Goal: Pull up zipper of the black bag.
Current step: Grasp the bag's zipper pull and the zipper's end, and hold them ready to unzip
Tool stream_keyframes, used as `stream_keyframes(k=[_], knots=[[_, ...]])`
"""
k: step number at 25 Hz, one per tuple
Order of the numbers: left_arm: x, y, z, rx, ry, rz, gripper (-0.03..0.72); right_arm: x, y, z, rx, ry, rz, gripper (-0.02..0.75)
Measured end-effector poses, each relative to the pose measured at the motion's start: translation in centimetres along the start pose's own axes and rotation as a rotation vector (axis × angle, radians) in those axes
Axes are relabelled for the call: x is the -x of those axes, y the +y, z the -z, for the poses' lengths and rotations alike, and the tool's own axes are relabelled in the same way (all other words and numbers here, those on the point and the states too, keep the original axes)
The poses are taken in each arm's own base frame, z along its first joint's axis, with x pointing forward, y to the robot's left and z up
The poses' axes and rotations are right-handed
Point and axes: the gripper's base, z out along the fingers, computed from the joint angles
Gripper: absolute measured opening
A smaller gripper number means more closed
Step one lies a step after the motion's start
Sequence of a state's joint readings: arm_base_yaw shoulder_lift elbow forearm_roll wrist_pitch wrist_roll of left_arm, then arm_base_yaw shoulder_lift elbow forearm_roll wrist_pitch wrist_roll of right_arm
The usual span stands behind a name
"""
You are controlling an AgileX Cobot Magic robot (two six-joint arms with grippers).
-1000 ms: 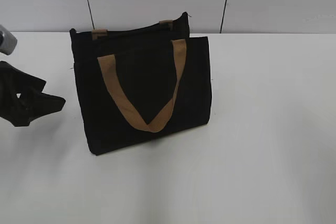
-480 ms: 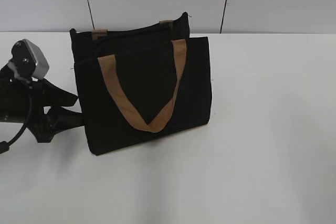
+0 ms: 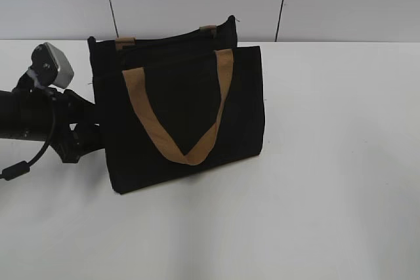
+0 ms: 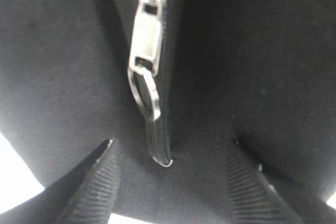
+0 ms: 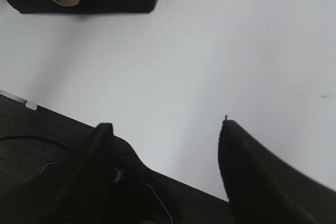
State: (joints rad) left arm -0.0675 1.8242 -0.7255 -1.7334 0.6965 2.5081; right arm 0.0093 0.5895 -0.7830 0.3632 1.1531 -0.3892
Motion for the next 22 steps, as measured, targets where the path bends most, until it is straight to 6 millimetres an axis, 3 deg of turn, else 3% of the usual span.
stream_keyframes(k=[7, 10, 14, 15, 19, 22], knots=[[-0.2, 0.9, -1.0, -0.002, 0.003, 0.004, 0.424, 0.0, 0.0, 0.0, 0.004, -0.002, -0.001, 0.473], [-0.1, 1.0, -1.0, 0.0, 0.001, 0.001, 0.31, 0.0, 0.0, 0.0, 0.005, -0.002, -0.001, 0.473], [-0.1, 1.0, -1.0, 0.001, 0.002, 0.001, 0.084, 0.0, 0.0, 0.0, 0.004, -0.004, 0.012, 0.473], [-0.1, 1.0, -1.0, 0.001, 0.003, 0.004, 0.059, 0.1, 0.0, 0.0, 0.003, -0.007, 0.025, 0.473], [0.0, 1.4, -0.5, 0.054, 0.041, 0.049, 0.024, 0.2, 0.0, 0.0, -0.004, -0.023, 0.049, 0.473], [1.2, 1.8, 0.9, 0.133, 0.048, 0.044, 0.023, 0.3, -0.1, -0.2, -0.004, -0.022, 0.049, 0.473]])
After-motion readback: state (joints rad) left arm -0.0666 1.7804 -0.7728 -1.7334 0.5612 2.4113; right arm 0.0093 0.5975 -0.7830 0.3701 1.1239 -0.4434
